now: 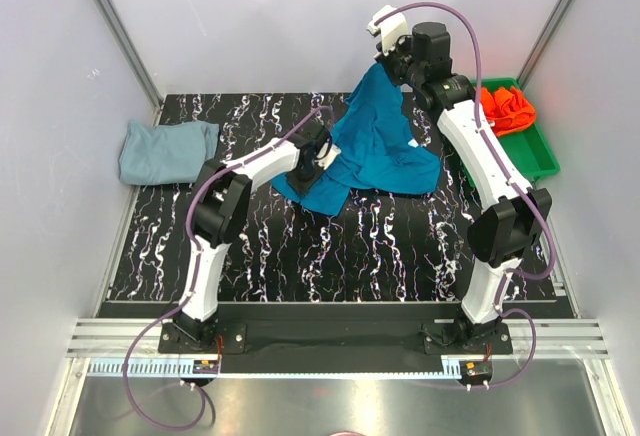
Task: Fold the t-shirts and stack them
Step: Flatten the tshirt out
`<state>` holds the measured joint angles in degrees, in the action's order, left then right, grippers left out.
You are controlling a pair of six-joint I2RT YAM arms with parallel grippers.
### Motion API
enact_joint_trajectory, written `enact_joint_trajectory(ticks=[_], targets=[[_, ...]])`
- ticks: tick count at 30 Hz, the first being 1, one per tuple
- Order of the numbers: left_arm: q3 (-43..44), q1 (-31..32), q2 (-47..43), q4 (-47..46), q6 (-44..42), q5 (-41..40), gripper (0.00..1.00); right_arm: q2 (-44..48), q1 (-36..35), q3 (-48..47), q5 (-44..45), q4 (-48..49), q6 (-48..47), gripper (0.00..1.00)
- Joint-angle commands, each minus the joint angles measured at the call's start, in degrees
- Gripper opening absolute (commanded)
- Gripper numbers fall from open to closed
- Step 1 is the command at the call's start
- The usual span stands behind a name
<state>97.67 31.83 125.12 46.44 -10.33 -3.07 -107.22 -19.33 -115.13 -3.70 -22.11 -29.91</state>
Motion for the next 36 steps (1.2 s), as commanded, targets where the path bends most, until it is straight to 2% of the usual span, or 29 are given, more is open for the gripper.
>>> enact_joint_trajectory(ticks=[1, 2, 3, 7, 11, 13, 21, 24, 25, 36], targets=[[-0.64, -0.46, -0.67, 0.50, -0.66, 2.28, 0.13, 3.16, 0.35, -0.09, 0.54, 3.30, 0.29, 0.00], [-0.64, -0.46, -0.84, 0.50, -0.48, 2.02, 0.02, 3.07, 0.26, -0.18, 0.63, 3.30, 0.29, 0.00], [-0.72, -0.46, -1.02, 0.50, -0.22, 1.58, 0.00, 3.07, 0.26, -0.27, 0.72, 3.30, 0.29, 0.00], [-0.29, -0.81, -3.12, 0.85, -0.83, 1.05, 0.00, 3.16, 0.26, -0.18, 1.16, 3.56, 0.03, 0.00], [3.21, -1.16, -4.53, 4.43, -2.06, 0.26, 0.08, 3.59, 0.26, 0.78, 1.33, 3.74, 0.29, 0.00], [3.85, -1.77, -4.97, 5.59, -1.28, 1.39, 0.01, 3.77, 0.44, 1.40, 1.16, 3.83, 0.64, 0.00], [0.86, -1.95, -6.64, 4.98, -1.10, 1.93, 0.00, 3.95, 0.26, 1.23, 0.72, 3.65, 0.73, 0.00], [0.95, -1.86, -7.34, 5.60, -1.88, 2.72, 0.10, 4.39, 0.35, 1.57, 0.80, 3.48, 0.73, 0.00], [0.95, -1.86, -7.43, 5.60, -1.89, 2.81, 0.17, 4.39, 0.35, 1.84, 0.80, 3.56, 0.73, 0.00], [-1.43, -1.86, -7.00, 5.77, -1.89, 4.30, 0.15, 4.74, 0.35, 2.45, 0.80, 3.48, 0.64, 0.00]])
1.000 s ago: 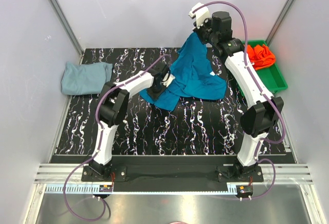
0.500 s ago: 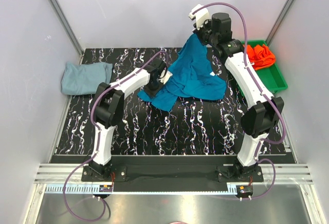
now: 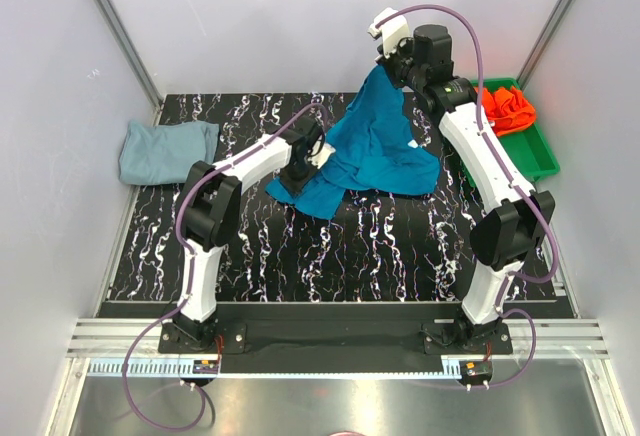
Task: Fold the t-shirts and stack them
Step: Flatten the tshirt out
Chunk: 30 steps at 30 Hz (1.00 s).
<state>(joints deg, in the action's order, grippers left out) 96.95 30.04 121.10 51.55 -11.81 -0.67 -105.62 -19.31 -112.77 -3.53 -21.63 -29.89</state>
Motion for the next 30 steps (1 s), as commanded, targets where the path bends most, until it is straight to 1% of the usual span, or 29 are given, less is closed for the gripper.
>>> enact_joint_trajectory(ticks=[1, 3, 5, 8, 10, 11, 13, 14, 17, 19, 20, 21, 24, 27, 28, 30], targets=[[-0.88, -0.07, -3.06, 0.92, -0.40, 2.16, 0.16, 3.14, 0.24, 0.10, 0.63, 2.99, 0.62, 0.00], [-1.58, -0.07, -3.41, 1.27, -0.49, 3.30, 0.22, 3.32, 0.24, 0.27, 0.63, 2.91, 0.62, 0.00], [-2.72, -0.07, -4.02, 1.27, -0.40, 3.65, 0.35, 3.41, 0.33, 0.45, 0.72, 2.91, 0.53, 0.00], [-3.25, -0.16, -3.59, 1.97, -0.32, 4.01, 0.34, 3.14, 0.33, 0.45, 0.63, 2.99, 0.62, 0.00], [-3.69, -0.16, -3.41, 1.71, -0.32, 4.18, 0.32, 3.06, 0.24, 0.27, 0.63, 2.99, 0.71, 0.00], [-3.69, -0.16, -3.33, 1.71, -0.14, 4.27, 0.29, 2.97, 0.33, 0.18, 0.46, 2.99, 0.80, 0.00], [-3.43, -0.16, -3.06, 1.71, 0.12, 4.36, 0.28, 2.97, 0.33, 0.01, 0.54, 2.91, 0.80, 0.00], [-3.34, -0.07, -2.97, 1.80, 0.12, 4.45, 0.25, 2.97, 0.33, 0.01, 0.45, 2.91, 0.80, 0.00], [-2.91, -0.16, -2.88, 1.71, 0.30, 4.27, 0.23, 3.06, 0.33, 0.18, 0.45, 2.82, 0.80, 0.00], [-2.73, -0.25, -2.89, 1.89, 0.04, 4.36, 0.16, 3.14, 0.33, 0.27, 0.45, 2.82, 0.80, 0.00], [-2.55, -0.33, -3.06, 1.97, -0.05, 4.53, 0.11, 3.32, 0.24, 0.27, 0.54, 2.91, 0.71, 0.00], [-2.20, -0.51, -3.32, 2.06, -0.05, 4.19, 0.00, 3.32, 0.24, 0.27, 0.54, 2.91, 0.71, 0.00], [-0.63, -1.30, -3.68, 2.32, -0.66, 3.57, 0.00, 3.41, 0.24, 0.10, 1.16, 3.78, 0.88, 0.00], [3.24, -2.44, -4.64, 2.94, -1.89, 1.03, 0.00, 3.67, 0.85, 0.10, 2.56, 4.66, 3.42, 0.00], [5.16, -2.88, -5.17, 2.77, -2.07, -0.55, 0.00, 3.67, 1.29, 0.10, 2.56, 4.49, 7.61, 0.00], [7.28, -4.11, -6.65, 2.68, -3.12, -1.96, 0.00, 3.58, 3.30, 0.09, 1.25, 2.75, 12.55, 0.00]])
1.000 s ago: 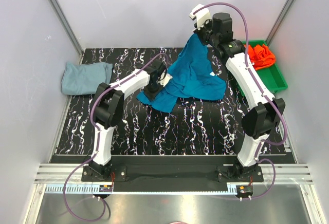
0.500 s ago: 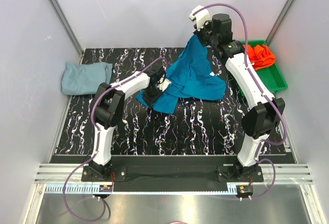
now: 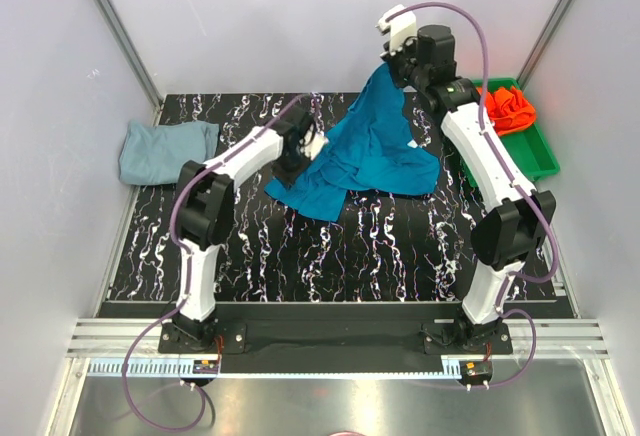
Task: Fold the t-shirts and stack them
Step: Flatten the tshirt out
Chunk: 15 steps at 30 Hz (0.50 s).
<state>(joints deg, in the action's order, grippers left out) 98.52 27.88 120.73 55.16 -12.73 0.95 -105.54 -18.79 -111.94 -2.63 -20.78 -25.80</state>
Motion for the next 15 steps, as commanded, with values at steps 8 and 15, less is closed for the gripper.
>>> enact_joint_trajectory(ticks=[8, 15], targets=[[16.69, -7.83, -11.39, 0.21, -6.68, -8.15, 0.00, 5.07, 9.11, 6.81, -7.29, -7.17, 22.63, 0.00], [25.58, -10.30, -16.74, 0.48, -9.32, -10.26, 0.00, 12.10, 10.88, 5.69, -7.12, -7.34, 19.74, 0.00]])
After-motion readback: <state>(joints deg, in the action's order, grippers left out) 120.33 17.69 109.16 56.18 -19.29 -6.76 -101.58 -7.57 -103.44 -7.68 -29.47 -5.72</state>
